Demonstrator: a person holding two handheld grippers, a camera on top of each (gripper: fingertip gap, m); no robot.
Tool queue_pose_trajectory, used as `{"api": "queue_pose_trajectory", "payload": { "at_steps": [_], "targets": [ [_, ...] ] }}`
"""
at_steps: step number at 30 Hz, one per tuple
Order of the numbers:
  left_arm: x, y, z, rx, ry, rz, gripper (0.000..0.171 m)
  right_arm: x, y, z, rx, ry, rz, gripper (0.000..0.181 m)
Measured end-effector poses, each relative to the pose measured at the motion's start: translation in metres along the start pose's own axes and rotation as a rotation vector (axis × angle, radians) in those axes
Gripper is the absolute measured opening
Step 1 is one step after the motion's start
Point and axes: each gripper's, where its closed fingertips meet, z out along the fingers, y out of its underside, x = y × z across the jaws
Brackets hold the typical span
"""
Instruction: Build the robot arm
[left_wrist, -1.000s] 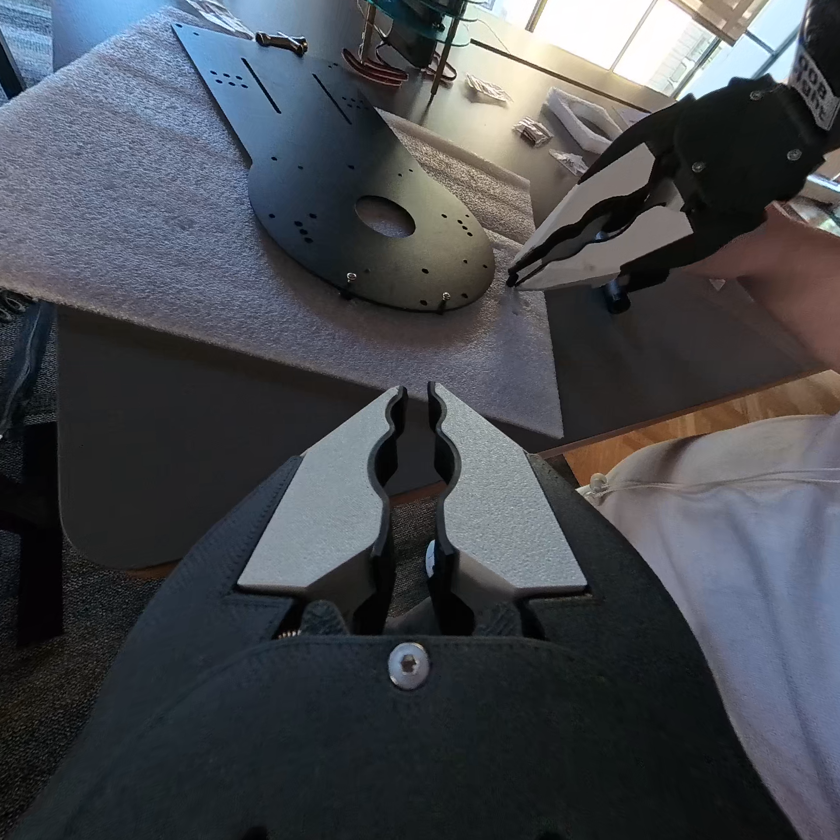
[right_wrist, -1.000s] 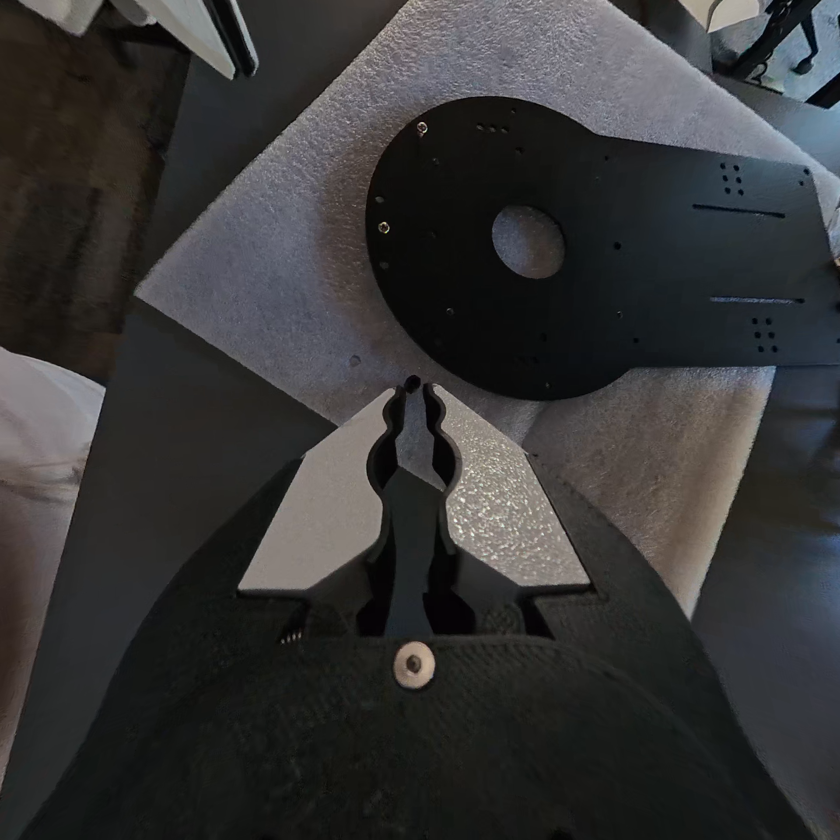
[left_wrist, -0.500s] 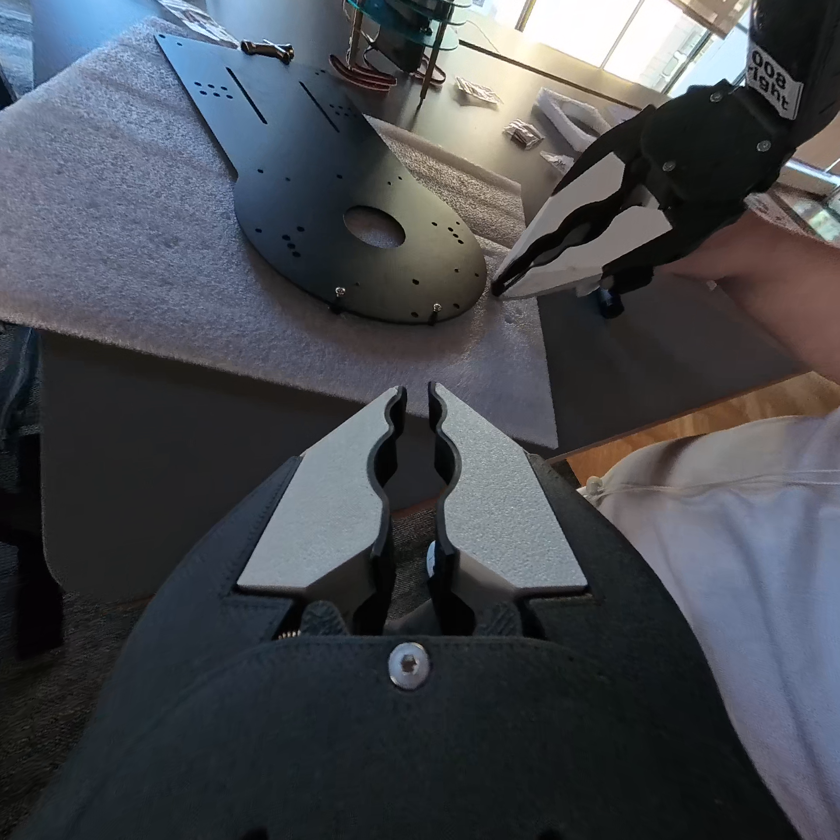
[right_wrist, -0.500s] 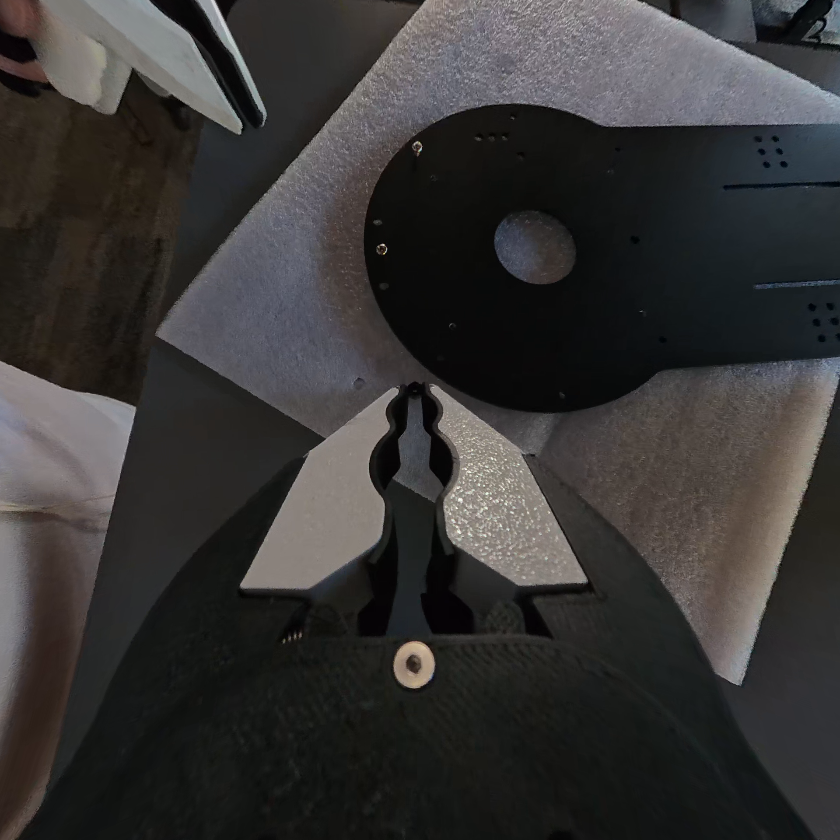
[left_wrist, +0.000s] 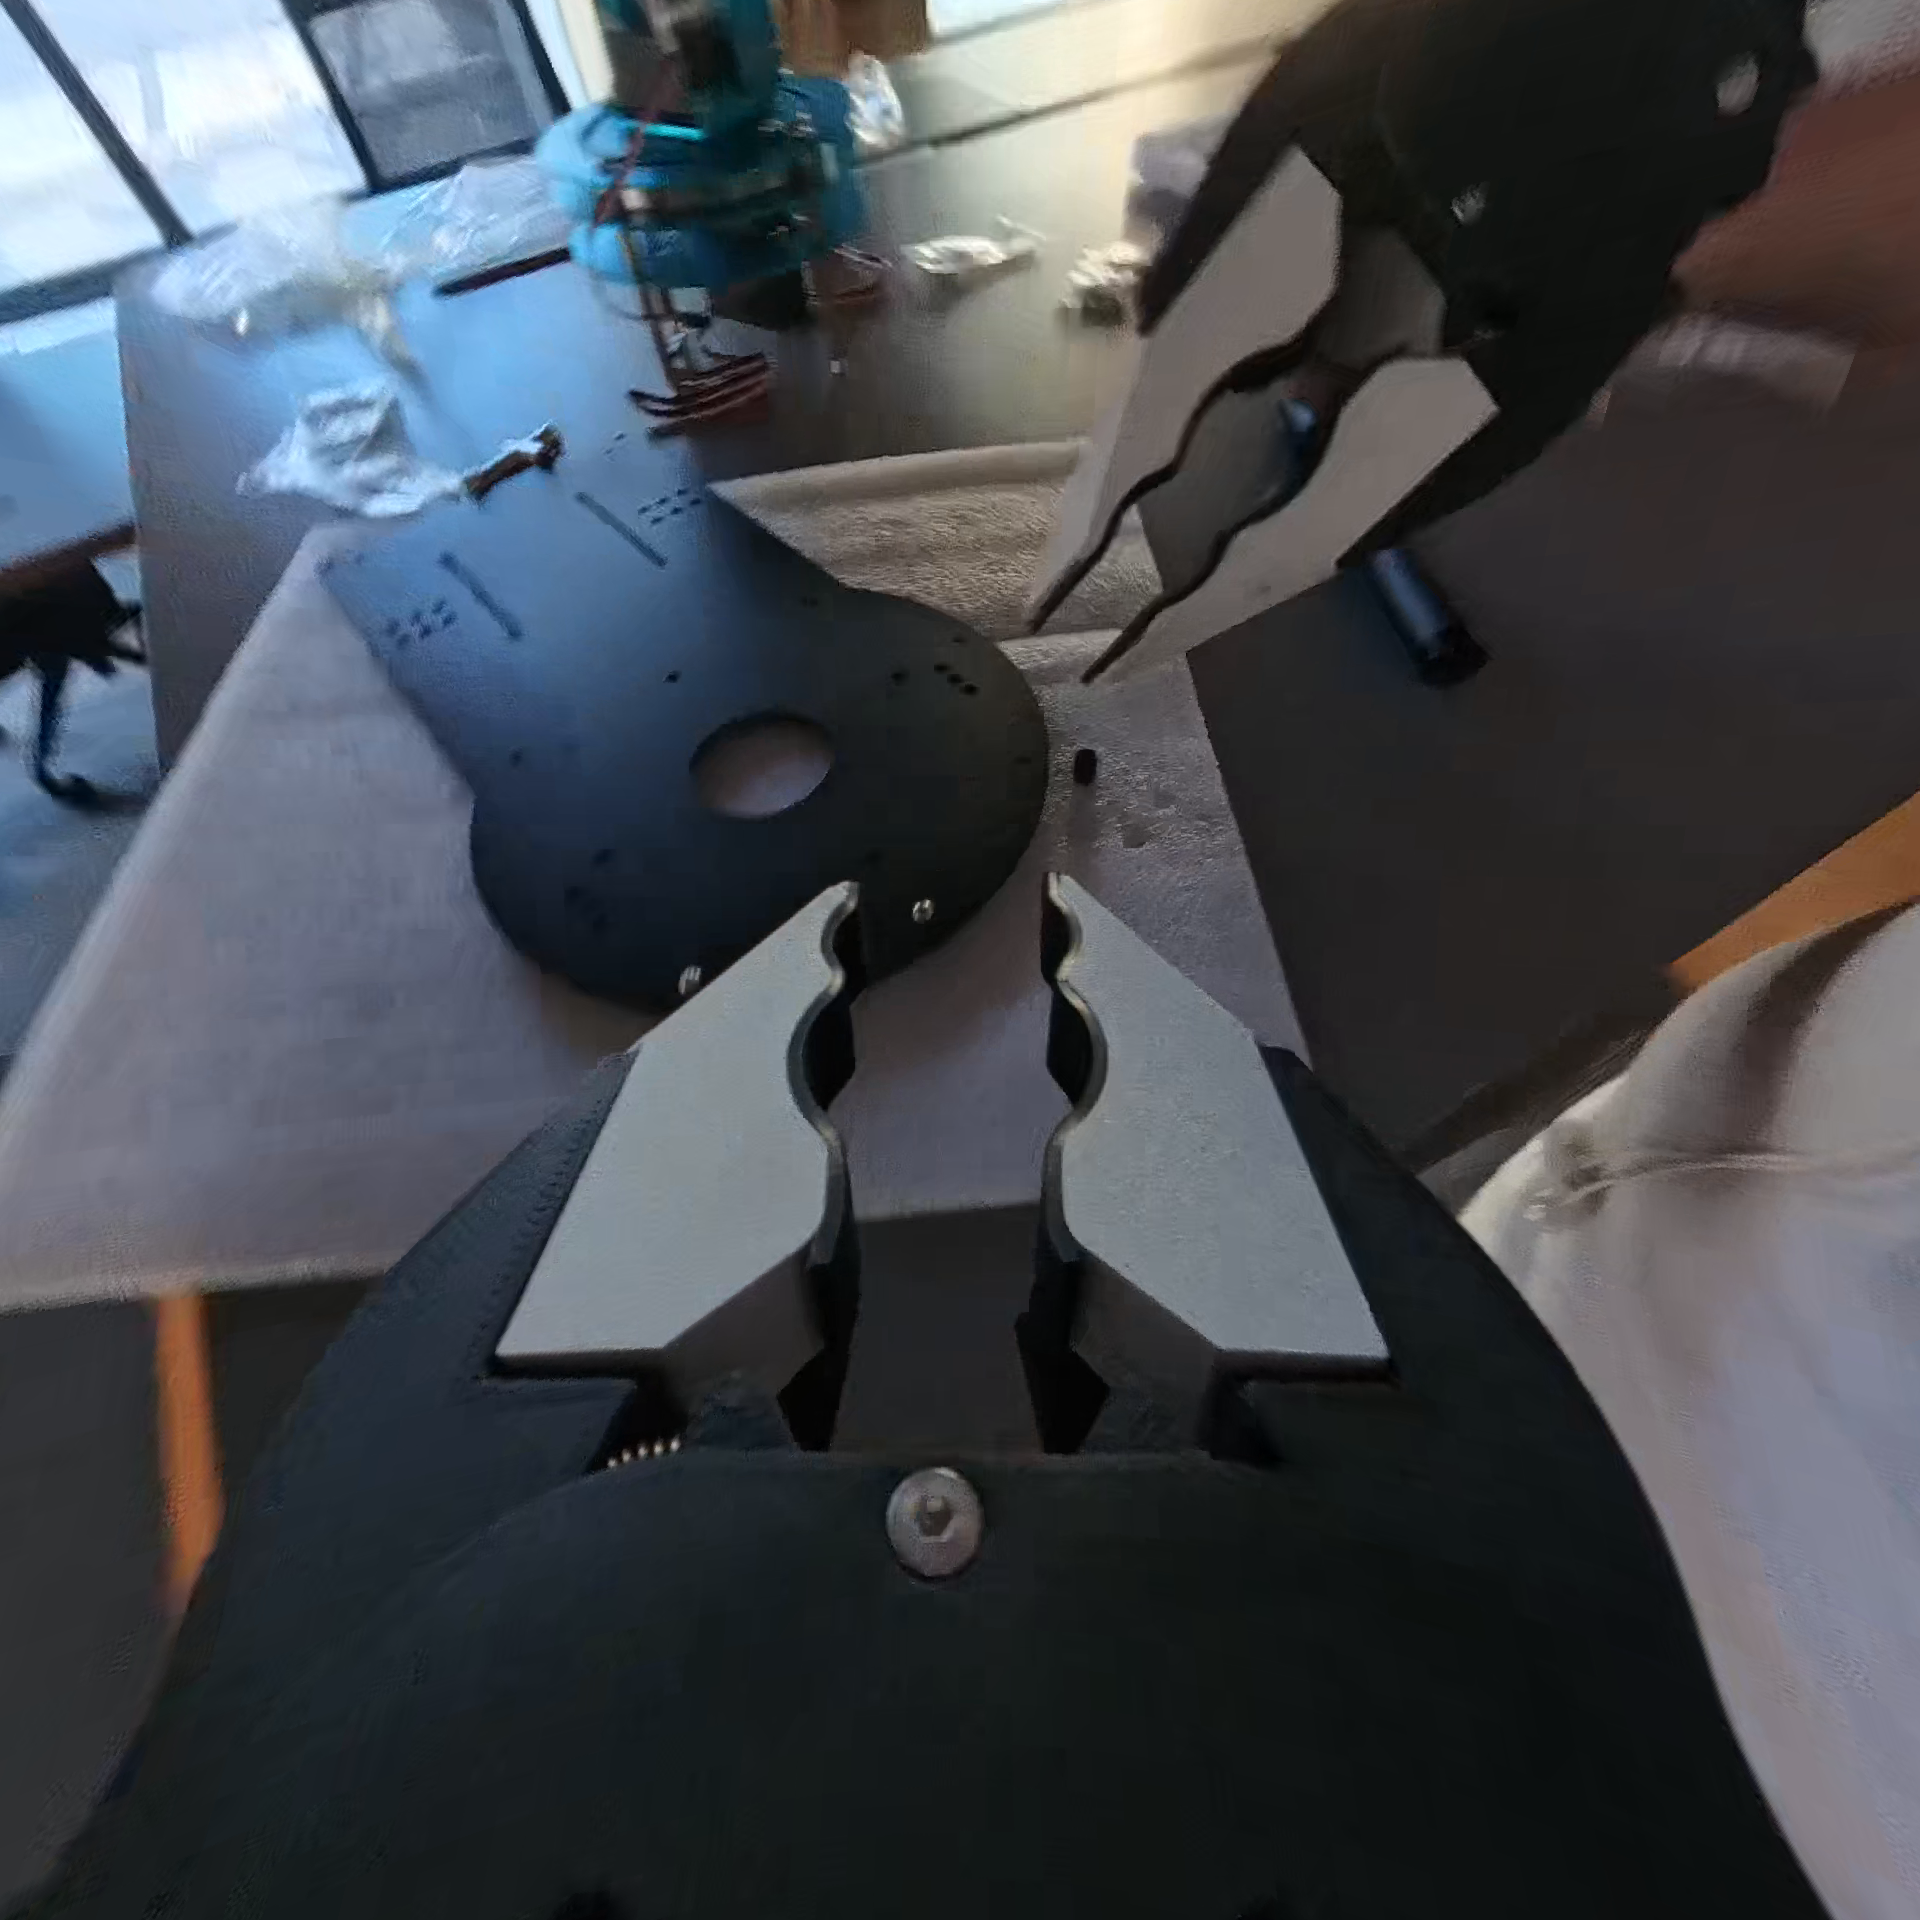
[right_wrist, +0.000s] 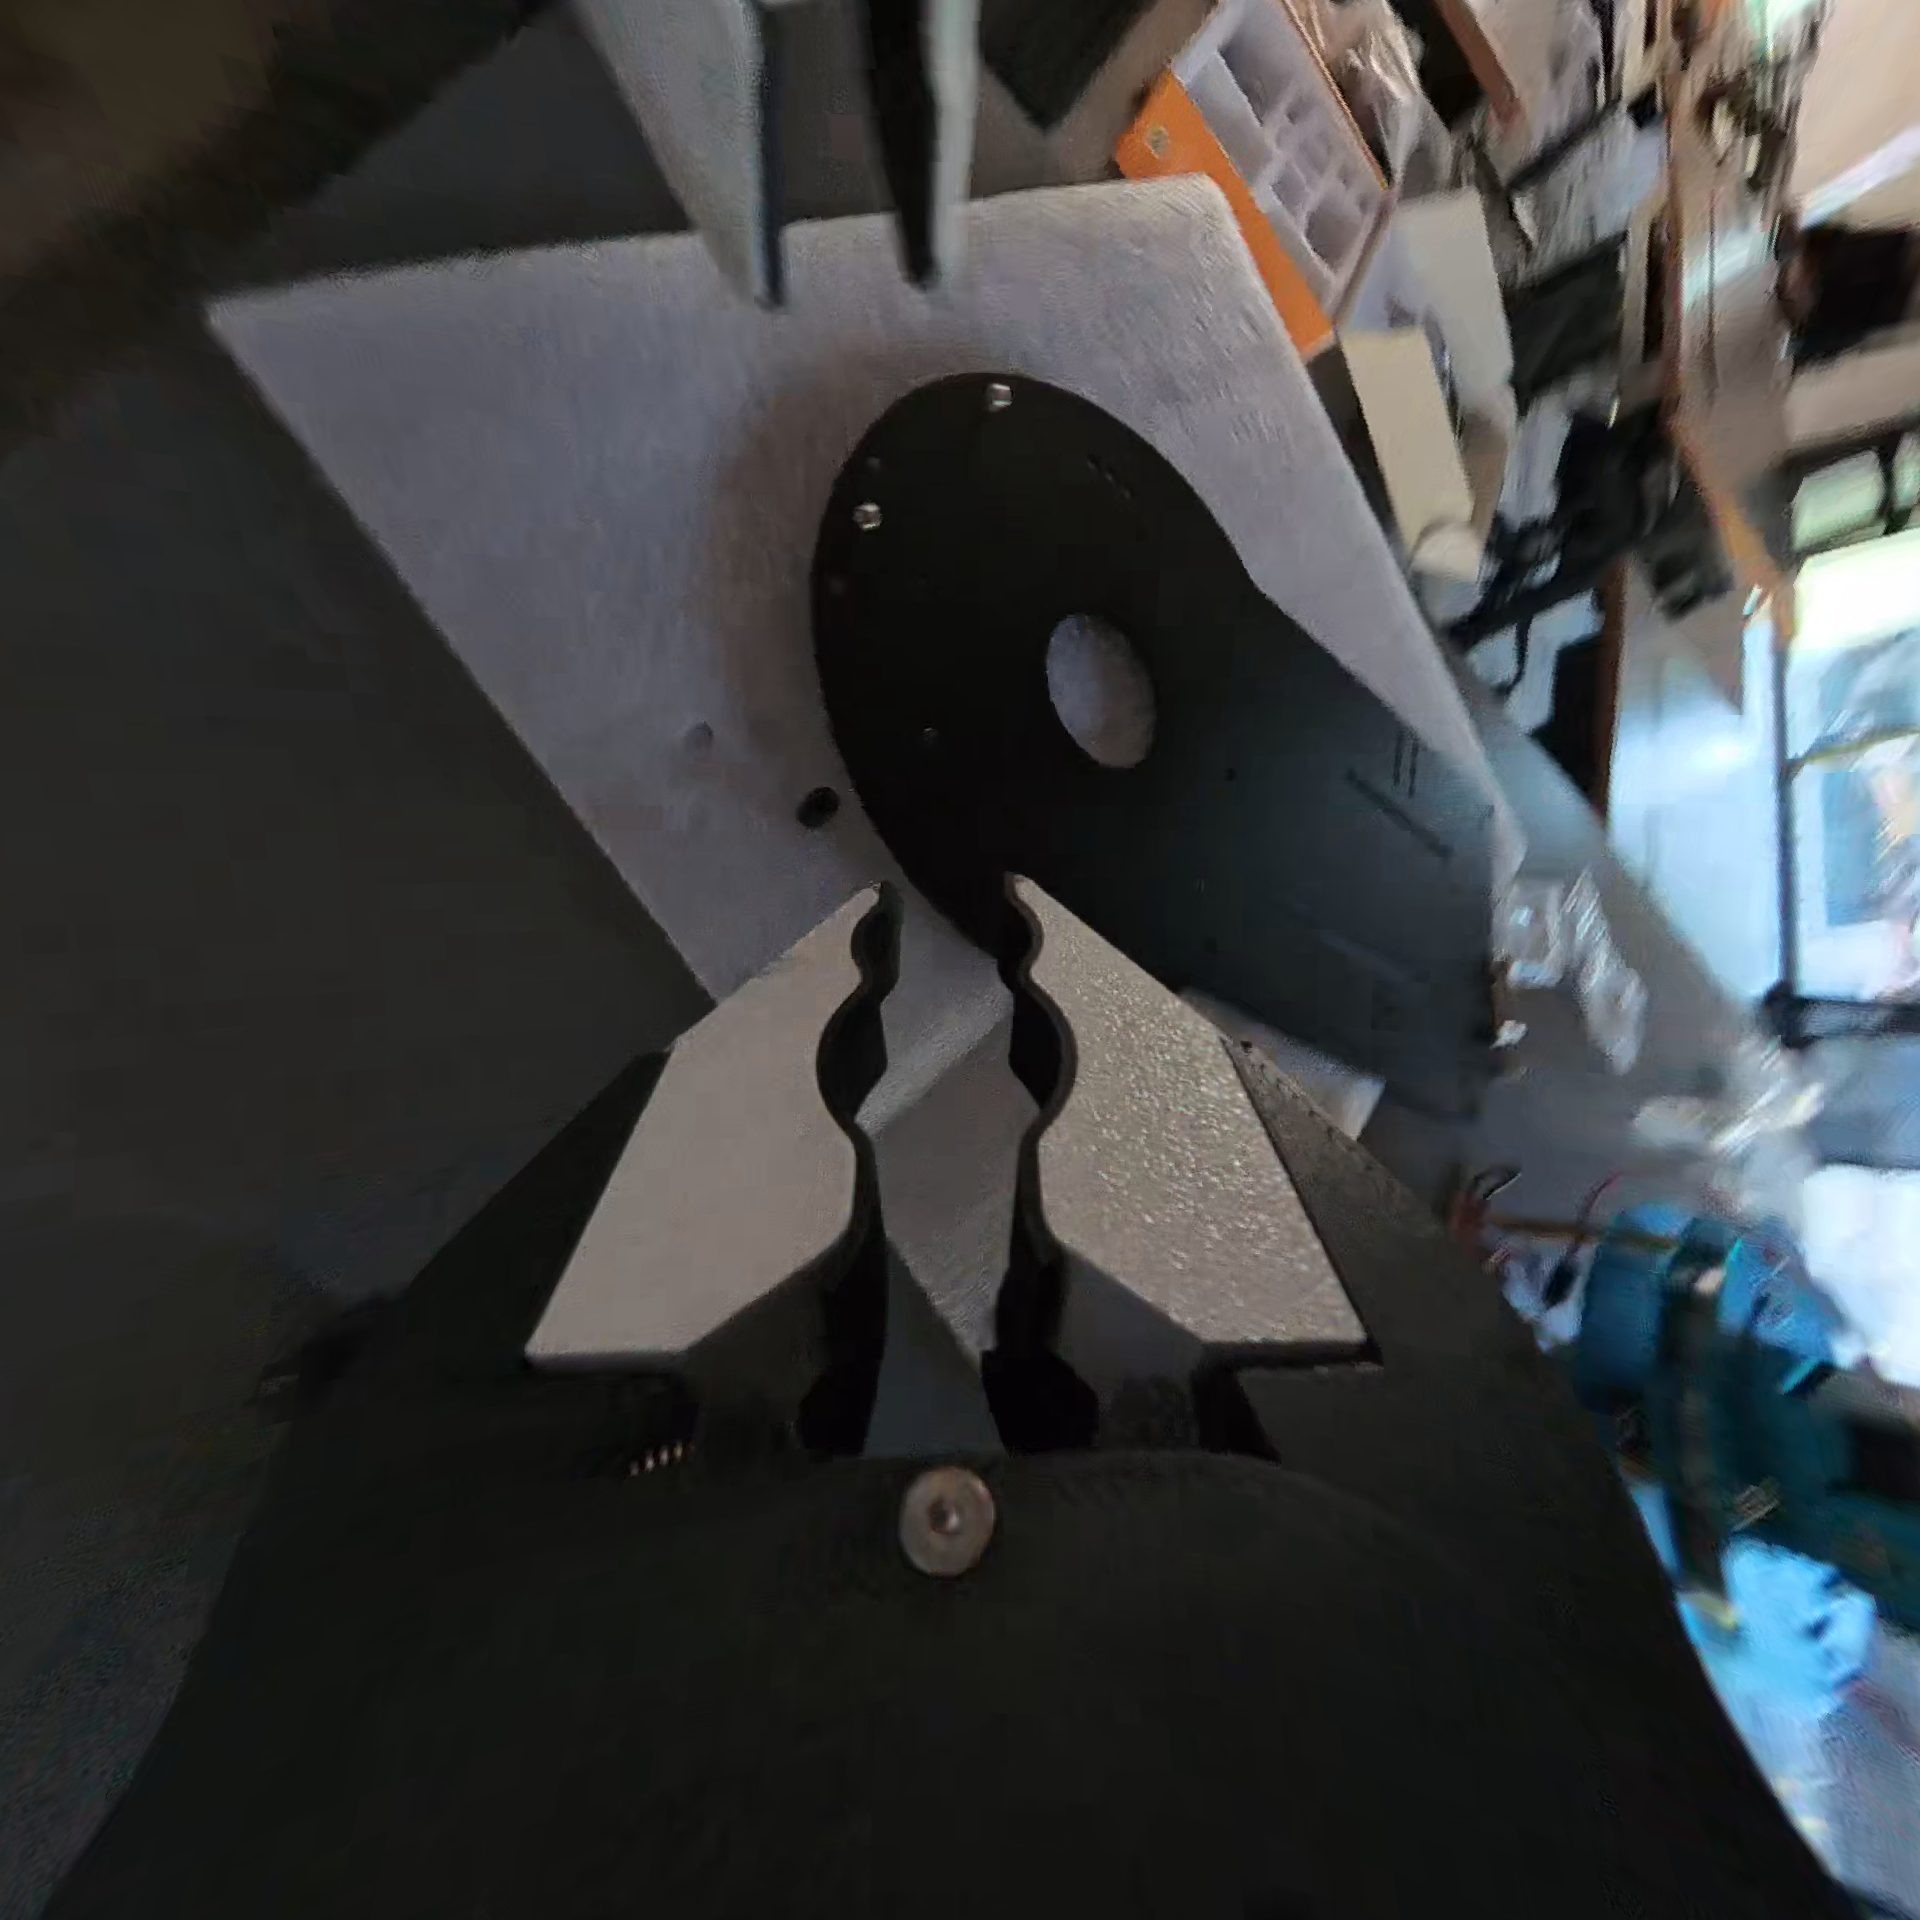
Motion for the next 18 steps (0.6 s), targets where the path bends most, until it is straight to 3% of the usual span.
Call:
{"api": "queue_pose_trajectory", "payload": {
  "at_steps": [3, 6, 12, 15, 18],
  "targets": [
    [0.008, 0.002, 0.025, -0.098, -0.027, 0.258, 0.031, -0.004, -0.003, 0.009, 0.011, 0.005, -0.199, 0.017],
    [0.009, 0.009, 0.042, -0.180, -0.047, 0.379, 0.034, -0.004, -0.005, 0.015, 0.024, 0.030, -0.326, 0.017],
    [0.006, 0.015, 0.053, -0.211, -0.082, 0.363, 0.042, -0.007, -0.006, 0.018, 0.039, 0.034, -0.443, 0.019],
    [0.006, 0.017, 0.054, -0.209, -0.070, 0.332, 0.042, -0.004, -0.009, 0.017, 0.040, 0.111, -0.534, 0.025],
    [0.006, 0.019, 0.054, -0.222, -0.045, 0.289, 0.040, -0.003, -0.013, 0.013, 0.081, 0.161, -0.569, 0.007]
  ]
}}
